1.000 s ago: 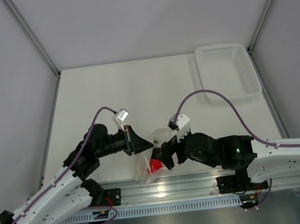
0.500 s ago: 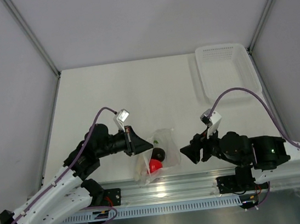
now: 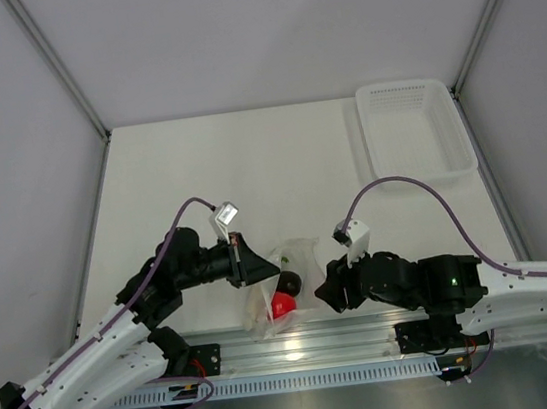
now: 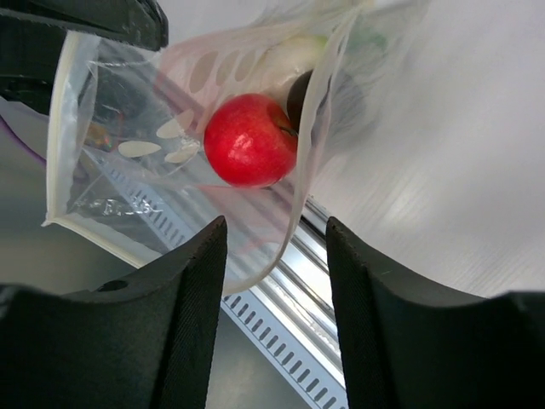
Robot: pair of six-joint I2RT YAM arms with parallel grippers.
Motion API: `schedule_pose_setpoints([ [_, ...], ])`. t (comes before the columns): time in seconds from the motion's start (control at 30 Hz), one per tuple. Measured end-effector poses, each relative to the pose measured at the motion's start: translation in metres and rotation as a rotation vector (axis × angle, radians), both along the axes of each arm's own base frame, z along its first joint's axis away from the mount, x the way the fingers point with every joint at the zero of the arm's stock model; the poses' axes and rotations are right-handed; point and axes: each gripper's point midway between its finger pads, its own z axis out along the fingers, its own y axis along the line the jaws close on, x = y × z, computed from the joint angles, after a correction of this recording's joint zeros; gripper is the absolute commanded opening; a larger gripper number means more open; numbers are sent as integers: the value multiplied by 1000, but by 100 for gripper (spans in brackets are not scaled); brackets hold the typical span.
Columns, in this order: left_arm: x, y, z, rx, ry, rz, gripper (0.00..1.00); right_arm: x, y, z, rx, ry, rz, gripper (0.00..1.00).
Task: Place the food in the zip-top bag and seal the zipper
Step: Adjust the zipper food storage bag at the center of the board.
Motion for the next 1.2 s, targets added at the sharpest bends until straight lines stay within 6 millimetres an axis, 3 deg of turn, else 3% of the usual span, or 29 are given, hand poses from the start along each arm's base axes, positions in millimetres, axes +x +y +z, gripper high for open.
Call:
schedule_pose_setpoints([
  [0.1,-3,-1,0,1,1,-13,1,-1,3,3,22,6,0,41],
  [0.2,-6,-3,-1,4,4,-24,1,-1,5,4,36,13,-4,26],
  [0.47,-10,-12,-1,44,-15,-49,1,-2,10,1,74,53,-30,1],
  [0.73,-8,-13,-6,126,-115,-21,1,-1,25,3,127,112,-69,0],
  [0.93,-3,-11,-5,143,-174,7,1,4,38,17,186,155,-113,0],
  [1.0,-3,-9,-2,140,-194,14,6,6,40,22,212,168,-131,0],
  [1.1,-4,-7,0,132,-218,14,19,8,43,30,251,187,-153,0],
  [1.13,-5,-7,0,131,-224,10,28,8,43,31,259,191,-160,0],
  [1.2,-8,-7,-2,133,-234,-1,34,10,43,33,277,202,-180,0],
])
